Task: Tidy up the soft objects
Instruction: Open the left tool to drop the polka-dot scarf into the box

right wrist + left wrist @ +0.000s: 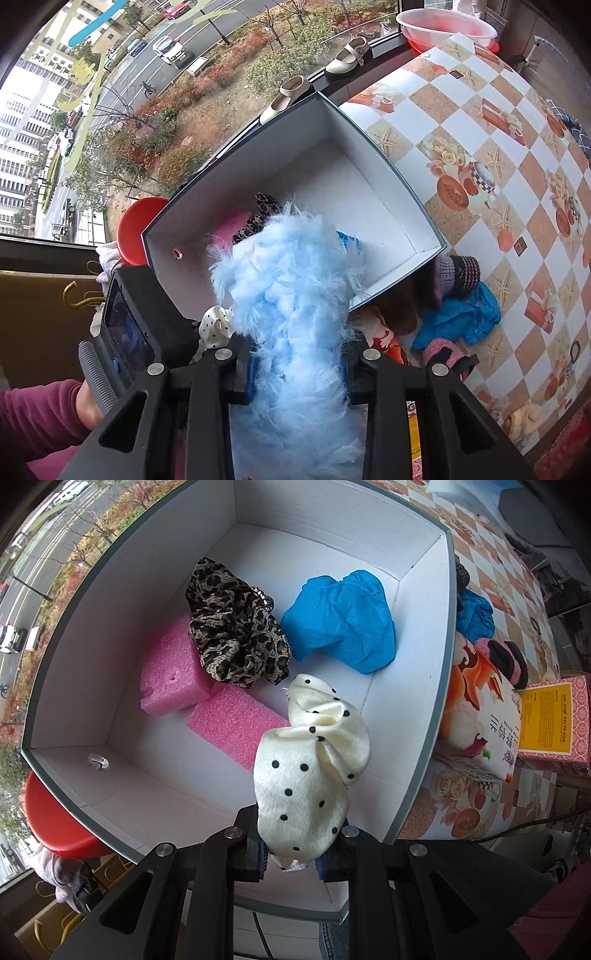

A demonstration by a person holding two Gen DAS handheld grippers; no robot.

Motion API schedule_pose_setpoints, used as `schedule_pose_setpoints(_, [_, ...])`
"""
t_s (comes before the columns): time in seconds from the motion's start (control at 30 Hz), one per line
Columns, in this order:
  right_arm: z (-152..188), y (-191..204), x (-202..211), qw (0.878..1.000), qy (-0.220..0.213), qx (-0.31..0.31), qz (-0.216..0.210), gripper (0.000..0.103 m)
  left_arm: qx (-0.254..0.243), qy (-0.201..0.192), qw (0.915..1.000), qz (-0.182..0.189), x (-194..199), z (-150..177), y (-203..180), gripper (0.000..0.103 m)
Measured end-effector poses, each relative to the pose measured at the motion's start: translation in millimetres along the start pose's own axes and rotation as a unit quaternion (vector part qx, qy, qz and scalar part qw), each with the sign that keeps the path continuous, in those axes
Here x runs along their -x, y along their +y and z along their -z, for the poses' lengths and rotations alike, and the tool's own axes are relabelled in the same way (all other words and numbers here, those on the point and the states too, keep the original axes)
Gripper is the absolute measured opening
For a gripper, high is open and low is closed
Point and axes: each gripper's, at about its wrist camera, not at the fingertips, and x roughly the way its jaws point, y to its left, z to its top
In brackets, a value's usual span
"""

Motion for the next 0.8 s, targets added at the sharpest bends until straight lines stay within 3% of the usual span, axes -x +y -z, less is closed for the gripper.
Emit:
schedule_pose_setpoints(0.53, [-21.5, 9.2, -5.3, 1.000, -0.002, 0.012, 0.016, 0.033, 0.037, -0.057, 0.9975, -0.020, 43.0, -15.9, 35.0, 0.021])
schedule_pose_setpoints(0.8, [-37.7, 14.9, -5.7, 0.999, -0.008, 0.022, 0.023, 0.033, 0.054, -0.066, 0.9960, -0.027, 51.4, -22.9, 50.6, 0.021])
